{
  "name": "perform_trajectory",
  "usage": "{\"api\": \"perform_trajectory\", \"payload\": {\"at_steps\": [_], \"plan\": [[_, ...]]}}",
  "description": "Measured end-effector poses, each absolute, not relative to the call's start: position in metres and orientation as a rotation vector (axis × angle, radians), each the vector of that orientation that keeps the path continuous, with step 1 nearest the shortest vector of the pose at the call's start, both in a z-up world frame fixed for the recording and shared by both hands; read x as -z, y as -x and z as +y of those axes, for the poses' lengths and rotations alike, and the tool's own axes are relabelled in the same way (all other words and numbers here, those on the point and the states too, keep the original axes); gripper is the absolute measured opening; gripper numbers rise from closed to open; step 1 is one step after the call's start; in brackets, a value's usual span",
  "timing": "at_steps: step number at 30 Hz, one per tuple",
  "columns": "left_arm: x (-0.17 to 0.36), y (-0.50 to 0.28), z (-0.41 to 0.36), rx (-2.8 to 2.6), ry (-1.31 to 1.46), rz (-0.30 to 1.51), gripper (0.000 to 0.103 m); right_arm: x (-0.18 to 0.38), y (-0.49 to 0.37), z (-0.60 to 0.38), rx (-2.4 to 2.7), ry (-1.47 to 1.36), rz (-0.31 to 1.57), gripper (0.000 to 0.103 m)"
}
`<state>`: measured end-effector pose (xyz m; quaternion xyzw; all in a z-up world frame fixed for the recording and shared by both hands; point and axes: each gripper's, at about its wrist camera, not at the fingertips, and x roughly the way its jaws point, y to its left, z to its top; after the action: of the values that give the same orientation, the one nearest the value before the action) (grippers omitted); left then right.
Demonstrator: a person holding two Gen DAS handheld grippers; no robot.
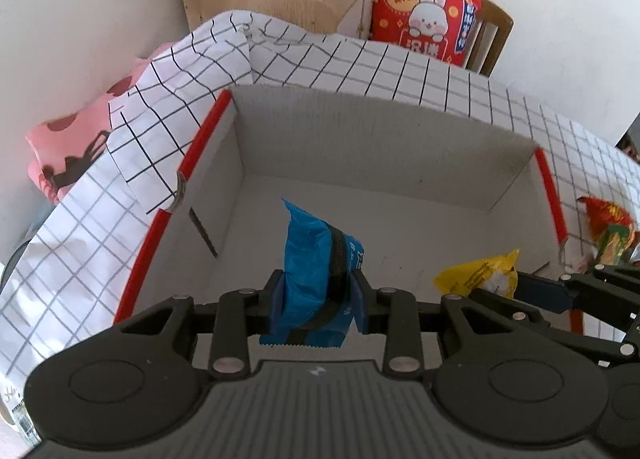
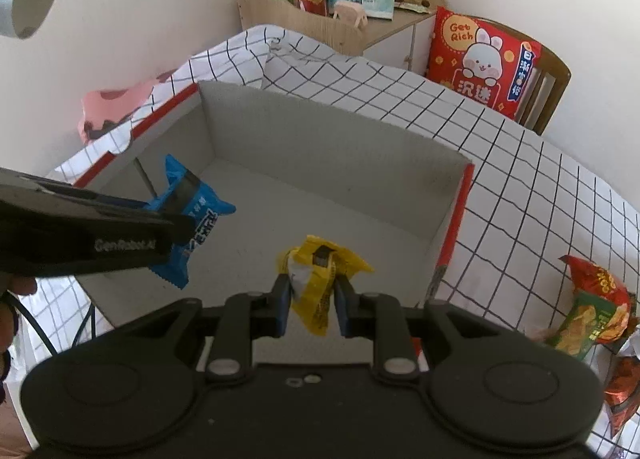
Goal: Organize snacks
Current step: 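Carry the blue bar and yellow packet into the box and release both, then move both tools back toward the remaining snacks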
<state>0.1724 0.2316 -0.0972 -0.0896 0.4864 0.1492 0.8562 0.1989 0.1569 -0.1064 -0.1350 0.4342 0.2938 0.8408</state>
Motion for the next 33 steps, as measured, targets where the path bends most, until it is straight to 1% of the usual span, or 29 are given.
{"api": "perform_trajectory", "payload": {"at_steps": [8, 11, 13, 16, 20, 22, 24, 28, 30, 33], "plan": [[0.098, -0.172, 0.227, -0.300, 0.169, 1.015, 0.034, 0.112, -0.200, 0.155, -0.612, 0.290, 0.947, 0.029], [0.092, -0.168, 0.224, -0.294, 0.166, 0.995, 0.039, 0.109, -0.198, 0.150, -0.611, 0.263, 0.953, 0.033], [0.088, -0.163, 0.222, -0.293, 0.172, 0.980, 0.044, 0.106, -0.197, 0.146, -0.609, 0.246, 0.951, 0.036], [0.080, -0.155, 0.219, -0.283, 0.182, 0.953, 0.050, 0.098, -0.192, 0.138, -0.617, 0.224, 0.941, 0.043], [0.067, -0.144, 0.213, -0.268, 0.195, 0.914, 0.052, 0.085, -0.186, 0.129, -0.629, 0.195, 0.921, 0.046], [0.060, -0.139, 0.210, -0.260, 0.202, 0.897, 0.058, 0.076, -0.182, 0.123, -0.630, 0.176, 0.911, 0.051], [0.052, -0.133, 0.205, -0.251, 0.203, 0.870, 0.063, 0.067, -0.178, 0.116, -0.632, 0.153, 0.891, 0.067], [0.037, -0.123, 0.193, -0.236, 0.192, 0.825, 0.065, 0.048, -0.167, 0.100, -0.638, 0.126, 0.847, 0.074], [0.030, -0.119, 0.186, -0.233, 0.185, 0.806, 0.069, 0.040, -0.161, 0.091, -0.637, 0.113, 0.826, 0.080], [0.020, -0.113, 0.175, -0.216, 0.181, 0.778, 0.071, 0.030, -0.152, 0.075, -0.628, 0.092, 0.797, 0.087]]}}
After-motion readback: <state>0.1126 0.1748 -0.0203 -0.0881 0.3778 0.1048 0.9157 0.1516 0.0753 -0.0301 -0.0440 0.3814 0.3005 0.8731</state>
